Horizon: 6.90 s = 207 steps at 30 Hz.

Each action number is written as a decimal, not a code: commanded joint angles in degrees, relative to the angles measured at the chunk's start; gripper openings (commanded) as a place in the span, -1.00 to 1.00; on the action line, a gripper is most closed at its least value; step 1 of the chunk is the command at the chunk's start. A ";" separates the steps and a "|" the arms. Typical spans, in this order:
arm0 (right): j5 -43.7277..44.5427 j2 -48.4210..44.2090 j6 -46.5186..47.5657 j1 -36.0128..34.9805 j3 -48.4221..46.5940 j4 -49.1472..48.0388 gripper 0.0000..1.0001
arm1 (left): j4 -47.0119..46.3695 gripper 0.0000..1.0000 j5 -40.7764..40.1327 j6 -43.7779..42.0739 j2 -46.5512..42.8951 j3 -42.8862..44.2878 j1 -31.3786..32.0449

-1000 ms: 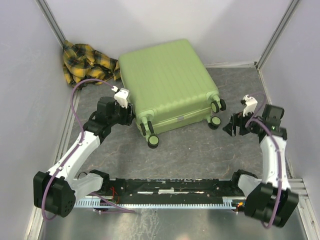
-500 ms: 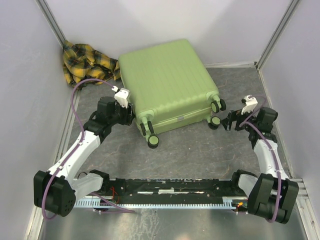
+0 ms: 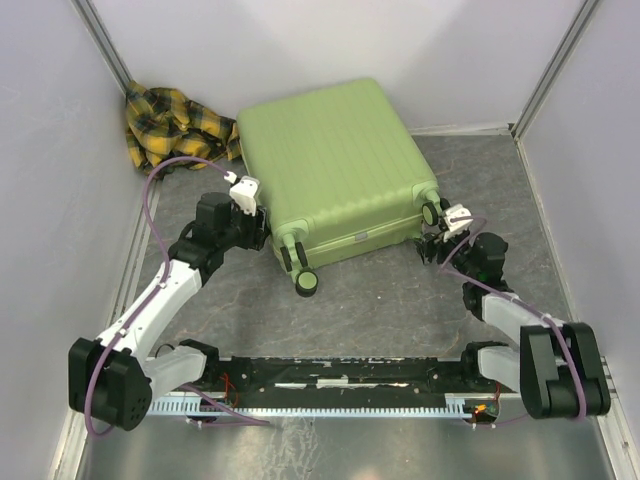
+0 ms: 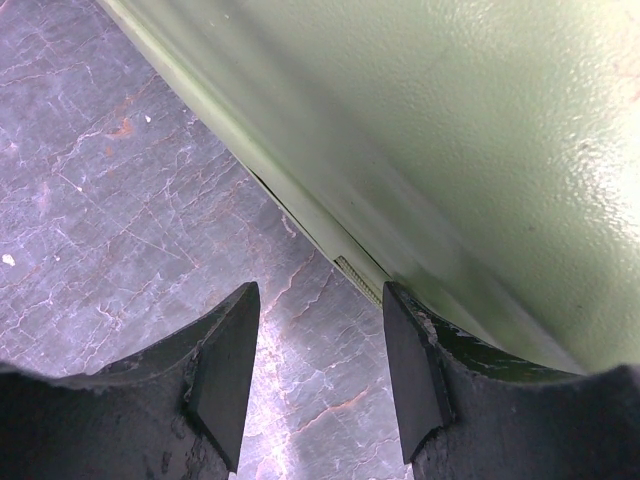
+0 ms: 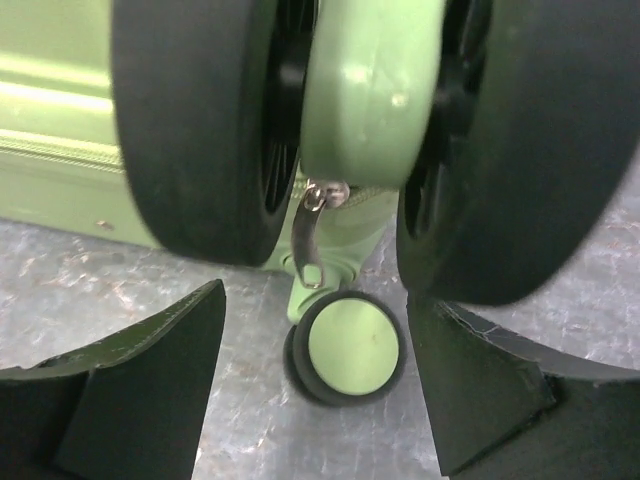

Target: Pack the luggage

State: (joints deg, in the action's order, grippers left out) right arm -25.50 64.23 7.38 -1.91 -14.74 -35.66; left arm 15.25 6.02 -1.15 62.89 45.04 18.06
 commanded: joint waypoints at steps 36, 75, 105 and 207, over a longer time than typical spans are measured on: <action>-15.99 -2.10 -10.38 11.96 -10.49 15.14 0.05 | 15.06 0.43 18.67 -22.45 -6.84 8.29 1.18; -37.80 25.03 -22.02 13.80 -22.85 0.06 -0.26 | 10.20 0.51 19.50 -23.63 0.73 9.92 1.27; -49.54 33.30 5.02 18.03 -43.48 53.95 0.32 | 10.29 0.50 20.09 -24.56 0.04 8.96 1.25; -26.82 39.35 -12.64 7.98 -53.37 25.62 -0.96 | 61.44 -0.74 17.20 -69.90 12.78 30.19 13.74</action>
State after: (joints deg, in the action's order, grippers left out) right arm -55.83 105.65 -4.51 8.19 -67.53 -1.41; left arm 69.08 20.40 -68.49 77.28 70.98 33.74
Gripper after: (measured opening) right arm 0.024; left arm 0.118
